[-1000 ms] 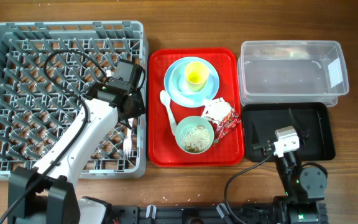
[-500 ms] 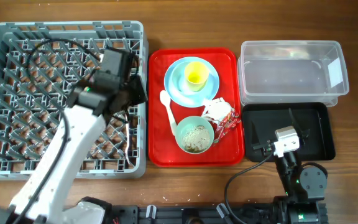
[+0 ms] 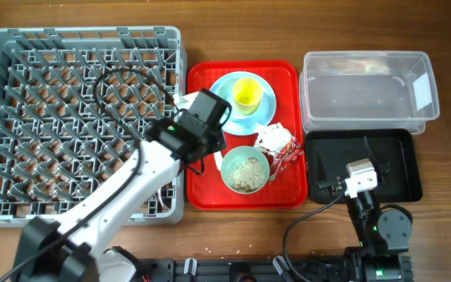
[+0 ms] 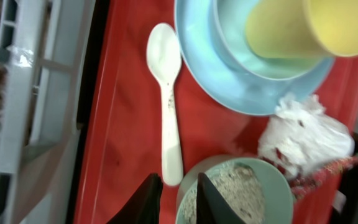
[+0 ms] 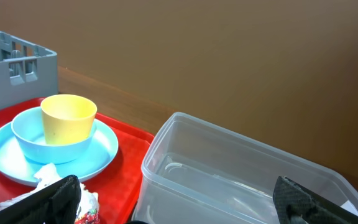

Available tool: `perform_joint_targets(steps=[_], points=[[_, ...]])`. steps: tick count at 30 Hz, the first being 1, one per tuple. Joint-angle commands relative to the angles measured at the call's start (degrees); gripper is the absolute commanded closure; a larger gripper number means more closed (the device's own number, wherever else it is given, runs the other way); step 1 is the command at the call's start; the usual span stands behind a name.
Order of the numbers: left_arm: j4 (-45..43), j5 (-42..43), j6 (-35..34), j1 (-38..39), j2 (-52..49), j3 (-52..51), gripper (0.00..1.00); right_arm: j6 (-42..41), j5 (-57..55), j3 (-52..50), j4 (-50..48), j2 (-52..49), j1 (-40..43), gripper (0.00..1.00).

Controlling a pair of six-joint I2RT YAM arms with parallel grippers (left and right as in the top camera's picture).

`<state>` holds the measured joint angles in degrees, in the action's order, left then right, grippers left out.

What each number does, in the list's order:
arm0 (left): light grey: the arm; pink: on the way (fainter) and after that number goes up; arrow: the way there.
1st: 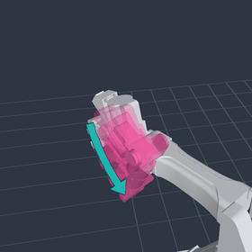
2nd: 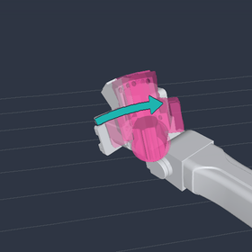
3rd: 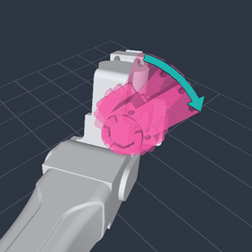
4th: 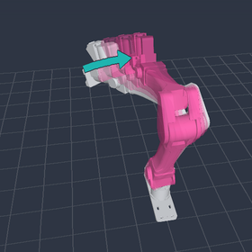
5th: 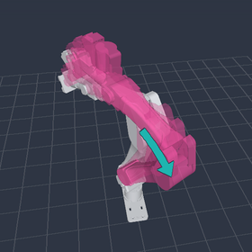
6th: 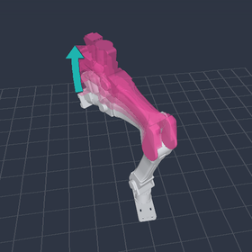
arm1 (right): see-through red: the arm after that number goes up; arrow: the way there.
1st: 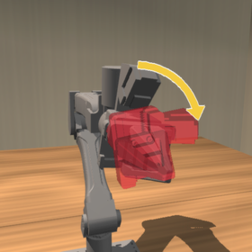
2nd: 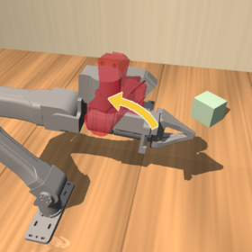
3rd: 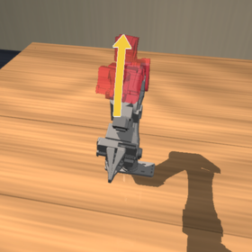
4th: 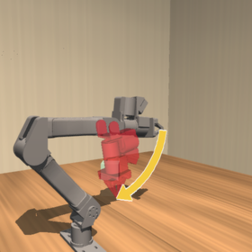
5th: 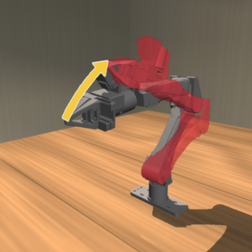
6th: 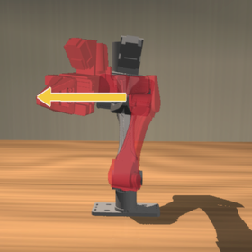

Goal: Sort waste into correct bins and load items into the dishwasher rack
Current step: 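Reach the left gripper to the white spoon on the red tray, then grasp the white spoon with the left gripper and lift it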

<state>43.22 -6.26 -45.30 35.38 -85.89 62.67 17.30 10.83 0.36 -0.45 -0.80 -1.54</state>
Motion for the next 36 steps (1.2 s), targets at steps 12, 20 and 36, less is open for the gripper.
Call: perform_joint_targets(steps=[12,20,36], points=[[-11.9,-7.6,-6.2,2.5,-18.6,-0.7,0.76,0.6,-0.3,-0.1,-0.3,0.3,0.3,0.00],[-13.9,-8.4,-6.2,2.6,-23.6,-0.8,0.81,0.6,-0.3,-0.1,-0.3,0.3,0.3,0.00],[1.3,-12.9,7.0,0.7,4.5,4.9,0.96,0.6,-0.3,-0.1,-0.3,0.3,0.3,0.00]])
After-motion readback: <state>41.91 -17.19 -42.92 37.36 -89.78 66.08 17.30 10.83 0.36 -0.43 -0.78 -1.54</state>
